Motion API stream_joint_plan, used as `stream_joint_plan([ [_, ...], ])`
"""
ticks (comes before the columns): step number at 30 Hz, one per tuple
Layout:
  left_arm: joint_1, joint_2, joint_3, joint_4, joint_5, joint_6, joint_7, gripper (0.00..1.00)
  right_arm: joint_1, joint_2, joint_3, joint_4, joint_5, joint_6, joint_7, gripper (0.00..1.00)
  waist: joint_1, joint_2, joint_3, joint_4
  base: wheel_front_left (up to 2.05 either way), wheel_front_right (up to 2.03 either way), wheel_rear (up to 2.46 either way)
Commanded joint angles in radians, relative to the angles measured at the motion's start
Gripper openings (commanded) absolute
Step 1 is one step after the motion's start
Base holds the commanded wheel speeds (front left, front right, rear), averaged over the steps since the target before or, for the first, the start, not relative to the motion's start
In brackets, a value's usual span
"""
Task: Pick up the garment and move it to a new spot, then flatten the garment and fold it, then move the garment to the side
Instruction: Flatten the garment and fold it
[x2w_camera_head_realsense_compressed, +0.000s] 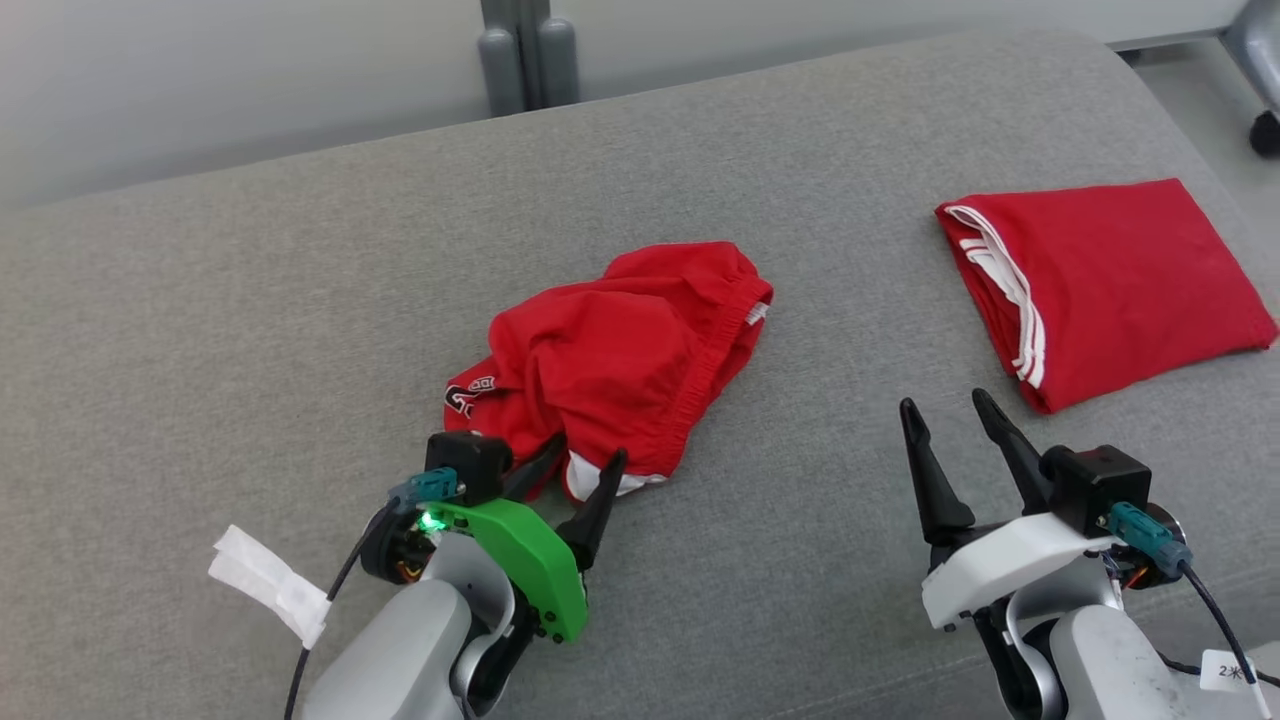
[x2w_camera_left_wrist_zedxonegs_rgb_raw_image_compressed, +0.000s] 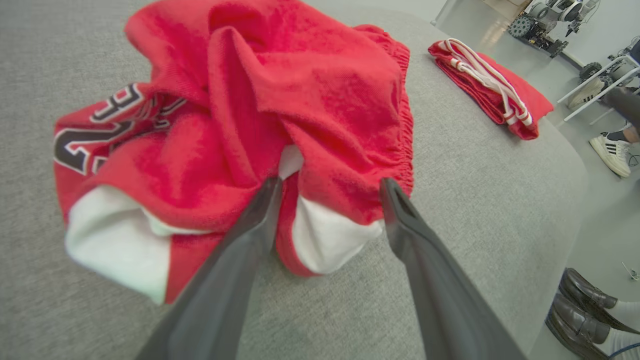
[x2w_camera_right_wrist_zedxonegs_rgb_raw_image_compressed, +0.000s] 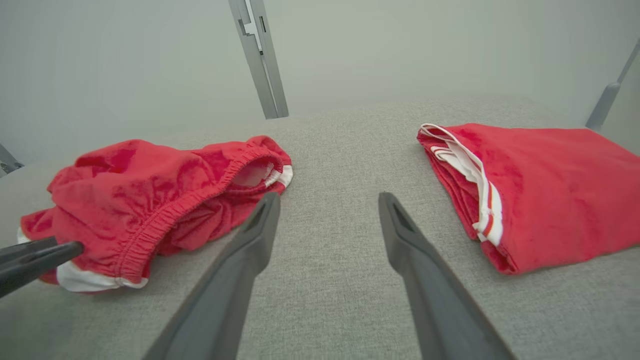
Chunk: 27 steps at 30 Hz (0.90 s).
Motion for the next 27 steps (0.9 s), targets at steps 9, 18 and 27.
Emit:
stream_joint_plan([
  [9, -0.061, -0.005, -0.004, 0.076, -0.021, -0.002, -0.025, 0.0, -0.014, 0.006, -0.009, 0.012, 0.008, -0.002, -0.018, 1.0, 0.0, 0.0, 0.034, -0.081, 0.0, 0.0, 0.0],
  [18, -0.206, -0.01, -0.056, -0.054, -0.08, -0.002, -0.125, 0.0, -0.002, -0.002, -0.017, 0.011, 0.01, -0.002, -0.01, 1.0, 0.0, 0.0, 0.004, -0.069, 0.0, 0.0, 0.0],
  [27, -0.398, -0.022, -0.084, -0.296, -0.195, -0.002, -0.171, 0.0, 0.014, -0.01, -0.011, 0.007, 0.012, -0.002, -0.002, 1.0, 0.0, 0.0, -0.036, -0.058, 0.0, 0.0, 0.0],
])
